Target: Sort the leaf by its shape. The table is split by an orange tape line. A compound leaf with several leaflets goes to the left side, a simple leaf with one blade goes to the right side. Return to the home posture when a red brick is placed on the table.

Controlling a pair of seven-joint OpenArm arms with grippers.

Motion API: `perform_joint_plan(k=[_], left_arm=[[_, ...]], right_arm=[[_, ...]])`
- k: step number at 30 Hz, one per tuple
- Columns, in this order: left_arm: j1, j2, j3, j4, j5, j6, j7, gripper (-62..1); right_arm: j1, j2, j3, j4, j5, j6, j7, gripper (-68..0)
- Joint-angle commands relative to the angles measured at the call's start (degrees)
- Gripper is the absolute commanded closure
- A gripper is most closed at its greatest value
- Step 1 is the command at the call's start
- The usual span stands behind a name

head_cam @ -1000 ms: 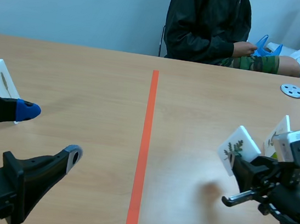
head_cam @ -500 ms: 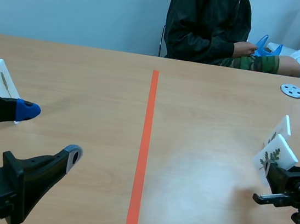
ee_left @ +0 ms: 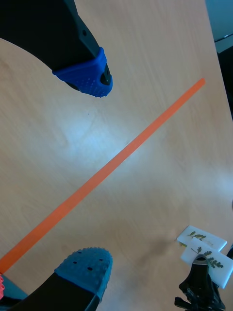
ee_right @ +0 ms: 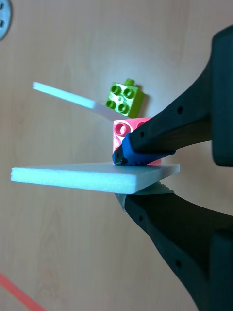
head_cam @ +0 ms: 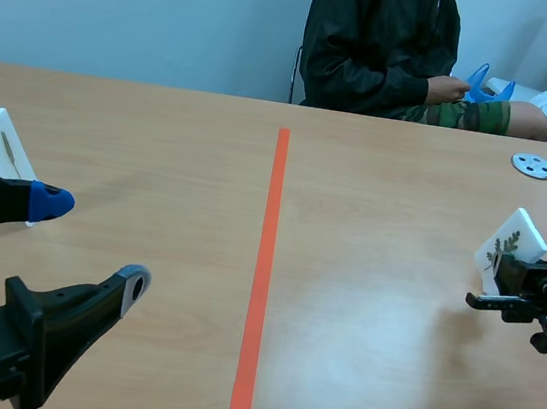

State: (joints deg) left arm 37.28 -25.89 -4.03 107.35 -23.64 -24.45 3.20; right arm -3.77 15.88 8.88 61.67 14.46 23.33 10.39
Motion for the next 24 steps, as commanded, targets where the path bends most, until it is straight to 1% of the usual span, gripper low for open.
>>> perform_joint_plan(k=[1, 8, 12, 18, 24], left_arm=[[-0.3, 0.1, -0.3, 0.3, -0.7, -0.3, -0.8, -62.3], [-0.3, 0.1, -0.3, 0.3, -0.7, -0.3, -0.8, -62.3], [-0.3, -0.1, -0.3, 0.3, -0.7, -0.3, -0.8, -62.3], [-0.3, 0.0, -0.3, 0.3, -0.7, -0.2, -0.8, -62.3], [-0.3, 0.0, -0.3, 0.3, -0.7, -0.2, -0.8, -62.3]], right_arm=[[1.4, 0.9, 0.0, -0.3, 0.6, 0.0, 1.1, -2.0], [4.3, 0.9, 0.0, -4.5, 0.6, -0.4, 1.7, -2.0], [4.9, 0.9, 0.0, -6.8, 0.5, -1.9, 1.8, -2.0], [5.7, 0.9, 0.0, -10.7, 0.5, -2.0, 2.9, -2.0], [5.7, 0.9, 0.0, -11.4, 0.5, -2.0, 2.8, -2.4]])
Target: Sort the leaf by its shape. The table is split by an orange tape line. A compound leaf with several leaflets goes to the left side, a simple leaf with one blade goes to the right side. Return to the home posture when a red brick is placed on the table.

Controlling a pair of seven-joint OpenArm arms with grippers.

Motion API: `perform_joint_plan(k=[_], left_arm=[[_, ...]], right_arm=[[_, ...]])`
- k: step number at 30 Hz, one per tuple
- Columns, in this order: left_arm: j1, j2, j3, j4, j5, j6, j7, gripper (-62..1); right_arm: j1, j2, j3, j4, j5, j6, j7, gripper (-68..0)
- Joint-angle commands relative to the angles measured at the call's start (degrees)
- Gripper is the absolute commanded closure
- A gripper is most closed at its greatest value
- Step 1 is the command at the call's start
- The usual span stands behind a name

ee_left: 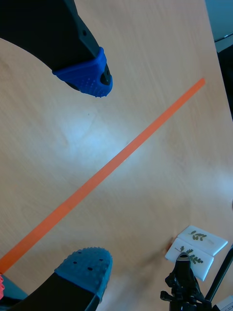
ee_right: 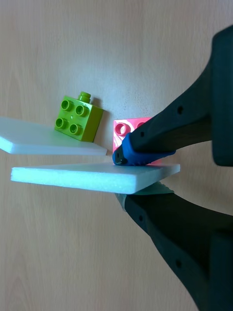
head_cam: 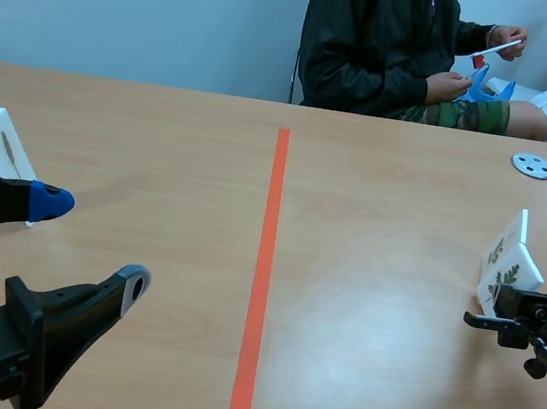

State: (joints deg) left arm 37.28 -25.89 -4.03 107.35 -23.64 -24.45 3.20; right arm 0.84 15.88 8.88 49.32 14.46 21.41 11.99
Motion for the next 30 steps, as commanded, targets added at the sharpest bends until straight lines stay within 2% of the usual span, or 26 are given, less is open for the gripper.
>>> perform_joint_plan(k=[1, 13, 17, 24, 30], left_arm=[[-0.3, 0.0, -0.3, 0.3, -0.7, -0.2, -0.8, -62.3], [-0.3, 0.0, -0.3, 0.3, -0.7, -0.2, -0.8, -62.3], [-0.3, 0.0, -0.3, 0.3, -0.7, -0.2, -0.8, -62.3], [-0.3, 0.0, -0.3, 0.3, -0.7, -0.3, -0.8, -62.3], [-0.3, 0.0, -0.3, 0.3, -0.7, -0.3, -0.8, -62.3]], right_arm=[[1.0, 0.9, 0.0, 1.0, 0.5, 0.0, 1.2, -3.1], [1.0, 1.0, 0.0, 1.0, 0.6, 0.0, 1.5, -24.3], [1.0, 1.1, 0.1, 2.1, 1.5, 1.2, 2.4, -27.3], [-2.0, 2.0, 0.2, 10.3, 3.2, 3.1, 1.4, -38.6], [-6.3, 2.1, 2.9, 20.6, 5.8, 3.7, -0.8, -52.3]])
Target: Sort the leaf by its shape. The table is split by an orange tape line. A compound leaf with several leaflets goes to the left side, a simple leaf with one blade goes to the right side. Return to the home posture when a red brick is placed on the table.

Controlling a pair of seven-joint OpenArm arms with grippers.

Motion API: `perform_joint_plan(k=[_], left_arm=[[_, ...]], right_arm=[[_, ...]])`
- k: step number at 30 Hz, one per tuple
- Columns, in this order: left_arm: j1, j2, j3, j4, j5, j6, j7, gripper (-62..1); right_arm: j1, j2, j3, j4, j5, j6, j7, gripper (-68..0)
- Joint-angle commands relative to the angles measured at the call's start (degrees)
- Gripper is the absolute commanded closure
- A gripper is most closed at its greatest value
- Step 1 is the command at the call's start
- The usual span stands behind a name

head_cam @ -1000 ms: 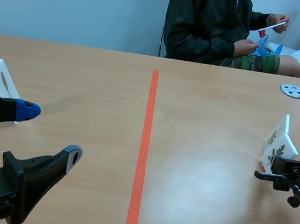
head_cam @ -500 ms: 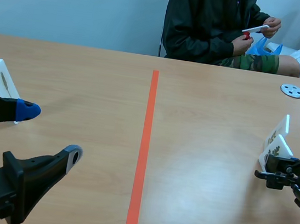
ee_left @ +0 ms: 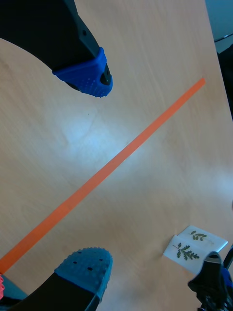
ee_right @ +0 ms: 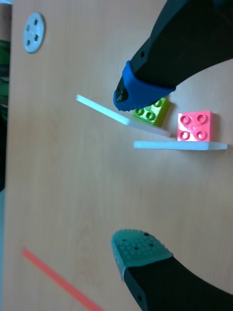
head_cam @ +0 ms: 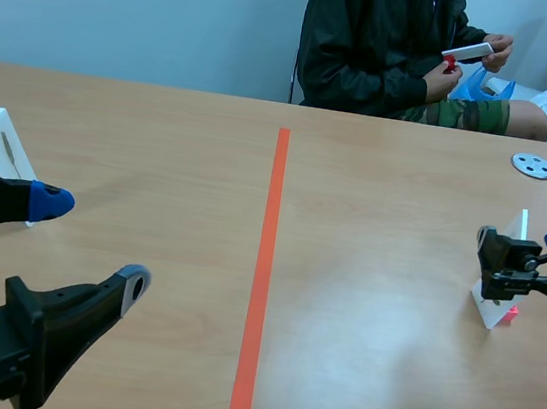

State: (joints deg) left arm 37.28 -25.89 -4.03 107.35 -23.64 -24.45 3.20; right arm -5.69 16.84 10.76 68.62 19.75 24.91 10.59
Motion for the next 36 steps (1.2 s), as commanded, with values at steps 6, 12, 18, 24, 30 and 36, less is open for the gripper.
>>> perform_joint_plan(k=[6, 12, 18, 24, 30, 36], left_arm=[[-0.3, 0.0, -0.3, 0.3, -0.7, -0.3, -0.8, -62.3], [-0.3, 0.0, -0.3, 0.3, -0.7, -0.2, -0.8, -62.3], [-0.3, 0.0, -0.3, 0.3, -0.7, -0.2, -0.9, -62.3], [-1.0, 0.0, -0.3, 0.3, -0.7, -0.2, -1.2, -62.3], [-1.3, 0.0, -0.3, 0.3, -0.7, -0.2, -1.2, -62.3], [-1.3, 0.0, -0.3, 0.3, -0.7, -0.2, -1.2, -62.3]], right_arm=[[-4.8, 1.1, 2.9, 14.5, 4.6, 3.7, -5.8, -60.4], [-11.1, 1.1, 2.7, 27.5, 8.3, 6.6, -13.4, -62.4], [-16.2, 1.1, 2.6, 34.8, 13.0, 9.4, -18.9, -62.4], [-17.5, 3.1, -1.5, 37.1, 15.4, 12.7, -22.1, -62.4], [-17.3, 7.4, -9.7, 37.1, 16.2, 13.2, -21.7, -62.4], [-17.2, 11.9, -15.2, 37.0, 18.0, 15.6, -17.9, -62.3]])
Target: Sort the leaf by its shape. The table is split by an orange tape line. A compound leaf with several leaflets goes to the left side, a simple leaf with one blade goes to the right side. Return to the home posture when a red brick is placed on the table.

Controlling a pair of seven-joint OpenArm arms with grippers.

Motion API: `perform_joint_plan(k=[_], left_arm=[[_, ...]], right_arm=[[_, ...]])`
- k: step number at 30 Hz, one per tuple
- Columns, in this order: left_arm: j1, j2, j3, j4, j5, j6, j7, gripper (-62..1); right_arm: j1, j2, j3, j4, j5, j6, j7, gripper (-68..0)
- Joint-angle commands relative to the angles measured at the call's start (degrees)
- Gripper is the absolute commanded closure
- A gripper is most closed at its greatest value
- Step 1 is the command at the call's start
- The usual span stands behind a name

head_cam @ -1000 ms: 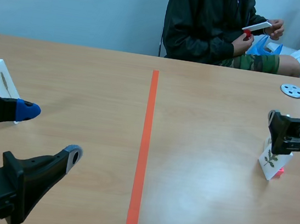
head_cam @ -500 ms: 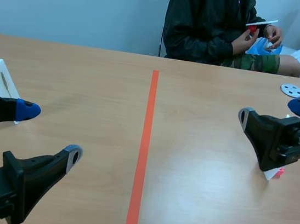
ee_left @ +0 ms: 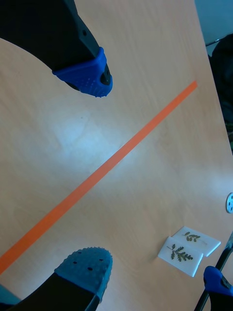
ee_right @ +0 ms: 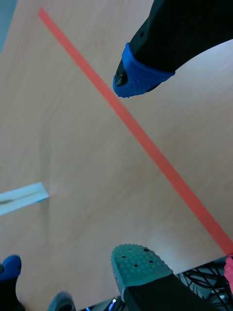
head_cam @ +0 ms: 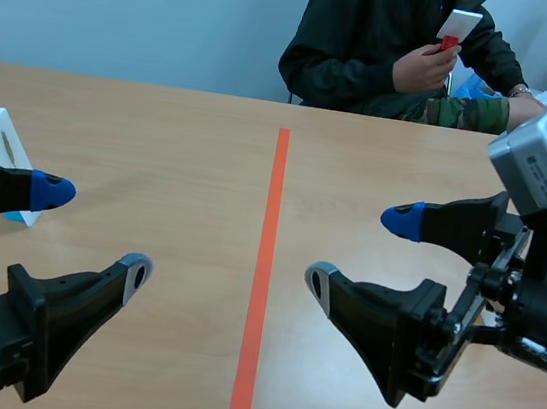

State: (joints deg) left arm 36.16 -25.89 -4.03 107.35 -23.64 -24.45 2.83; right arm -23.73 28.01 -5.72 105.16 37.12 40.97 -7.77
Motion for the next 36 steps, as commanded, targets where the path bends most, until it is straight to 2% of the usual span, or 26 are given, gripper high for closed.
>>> perform_joint_plan(k=[1, 5, 6, 10, 12, 18, 24, 28, 36], left_arm=[[-0.2, 0.0, -0.3, 0.3, -0.7, -0.2, -0.9, -62.3], [-0.2, 0.0, -0.3, 0.3, -0.7, -0.2, -0.9, -62.3], [-0.2, 0.0, -0.3, 0.3, -0.7, -0.2, -0.9, -62.3], [-0.2, 0.0, -0.3, 0.3, -0.7, -0.2, -0.8, -62.3], [-0.2, 0.0, -0.3, 0.3, -0.7, -0.2, -0.8, -62.3], [-0.2, 0.0, -0.3, 0.3, -0.7, -0.1, -0.8, -62.3], [-0.2, 0.0, -0.3, 0.3, -0.7, -0.1, -0.8, -62.3], [-0.2, 0.0, -0.3, 0.3, -0.7, -0.1, -0.8, -62.3], [-0.2, 0.0, -0.3, 0.3, -0.7, -0.1, -0.8, -62.3]], right_arm=[[0.9, 1.0, 1.2, 0.5, 0.7, -0.5, 0.4, -62.3], [0.8, 0.9, 1.2, 0.4, 0.8, -0.9, 0.4, -62.3], [0.7, 0.9, 1.2, 0.4, 0.8, -2.0, 0.3, -62.3], [0.7, 0.2, 1.2, 0.5, 0.6, -9.6, 0.4, -62.3], [0.7, -0.3, 1.2, 0.8, 0.6, -11.5, 0.2, -62.3], [0.5, -1.6, 1.1, 2.3, -0.2, -12.3, -2.2, -62.3], [0.5, -1.9, 1.1, 2.4, -2.0, -12.7, -2.2, -62.3], [0.5, -1.9, 1.1, 2.4, -2.4, -14.0, -2.2, -62.3], [0.5, -1.9, 1.1, 2.4, -2.4, -14.0, -2.2, -62.3]])
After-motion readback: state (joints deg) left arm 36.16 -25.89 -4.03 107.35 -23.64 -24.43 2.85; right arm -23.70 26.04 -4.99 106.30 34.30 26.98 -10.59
